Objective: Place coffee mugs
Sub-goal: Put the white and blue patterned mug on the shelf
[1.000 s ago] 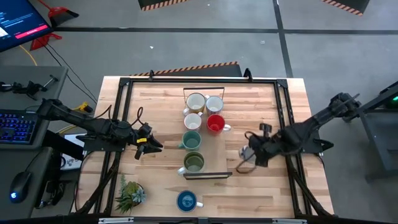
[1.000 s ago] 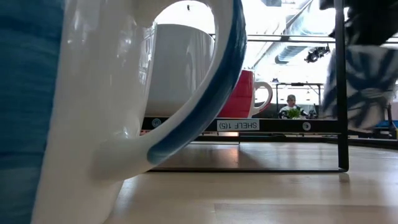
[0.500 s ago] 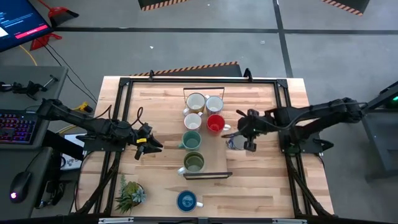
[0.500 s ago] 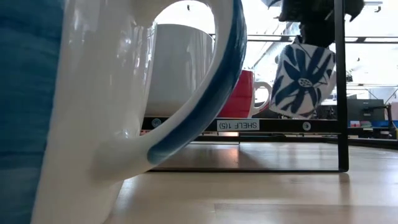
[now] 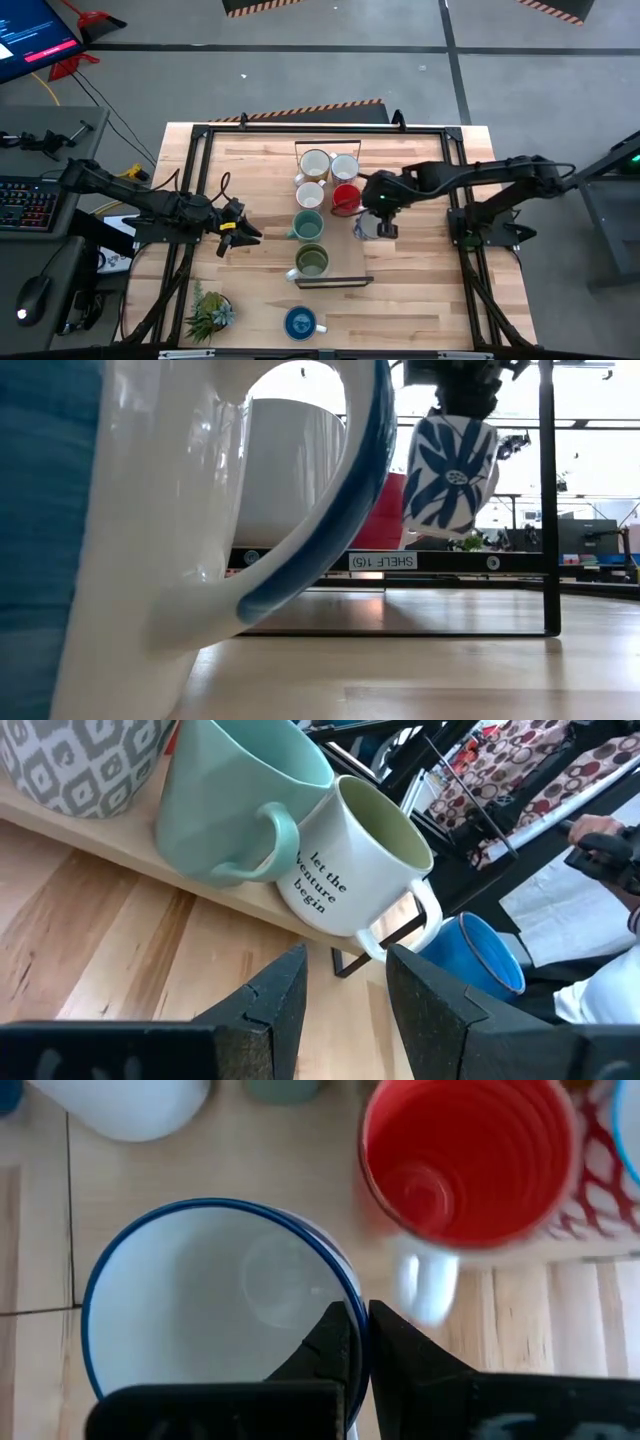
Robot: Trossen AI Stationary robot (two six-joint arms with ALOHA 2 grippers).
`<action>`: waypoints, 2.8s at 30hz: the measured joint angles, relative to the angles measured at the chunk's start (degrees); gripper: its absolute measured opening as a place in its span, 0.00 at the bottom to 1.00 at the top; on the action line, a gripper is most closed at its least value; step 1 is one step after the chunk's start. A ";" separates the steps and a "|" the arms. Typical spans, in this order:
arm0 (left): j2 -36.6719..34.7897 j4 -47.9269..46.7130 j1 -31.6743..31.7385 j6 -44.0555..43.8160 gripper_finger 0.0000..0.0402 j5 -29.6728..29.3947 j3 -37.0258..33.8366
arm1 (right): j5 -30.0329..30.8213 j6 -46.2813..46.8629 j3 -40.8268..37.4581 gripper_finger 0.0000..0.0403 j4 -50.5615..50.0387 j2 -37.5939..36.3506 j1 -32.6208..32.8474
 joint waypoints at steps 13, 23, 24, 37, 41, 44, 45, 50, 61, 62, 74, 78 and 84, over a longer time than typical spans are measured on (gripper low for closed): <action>0.00 -0.03 0.00 1.86 0.32 0.00 0.00 | -4.90 -6.58 7.48 0.00 1.50 10.25 -1.36; 0.00 -0.17 -0.01 1.86 0.32 0.00 0.00 | -5.33 -7.64 8.85 0.00 0.46 12.18 -2.68; 0.00 -0.27 0.00 1.86 0.32 0.00 0.00 | -5.28 -7.64 8.85 0.00 0.60 12.18 -2.83; 0.00 -0.51 0.00 1.86 0.32 0.00 0.00 | -7.04 -7.64 8.85 0.00 1.16 12.16 -2.95; 0.00 -0.50 -0.01 1.86 0.32 0.02 0.00 | -7.09 -7.65 8.82 0.00 1.29 12.16 -2.95; 0.00 -0.49 0.00 1.86 0.32 0.02 0.00 | -7.09 -7.64 8.82 0.00 1.83 12.16 -2.95; 0.00 -0.49 0.00 1.86 0.32 0.02 0.00 | -7.09 -7.64 8.82 0.00 2.04 12.16 -2.95; 0.01 -0.49 -0.02 1.68 0.32 0.04 0.00 | -7.07 -7.62 8.75 0.00 1.98 12.45 -2.95; 0.02 -1.52 -0.02 1.29 0.32 0.09 0.00 | -7.10 -7.62 8.71 0.03 1.57 13.07 -2.95; 0.02 -1.52 -0.02 1.28 0.32 0.09 0.00 | -7.09 -7.56 8.71 0.04 1.58 13.07 -2.95; 0.02 -1.56 -0.02 1.29 0.32 0.41 0.00 | -6.72 -7.14 8.73 0.17 1.59 12.99 -2.94; 0.02 -1.56 -0.02 1.29 0.32 0.42 0.00 | -6.74 -7.14 8.74 0.18 1.24 12.99 -2.80; 0.02 -1.58 -0.02 1.28 0.32 0.43 0.00 | -6.74 -7.14 8.74 0.18 1.08 10.78 -2.80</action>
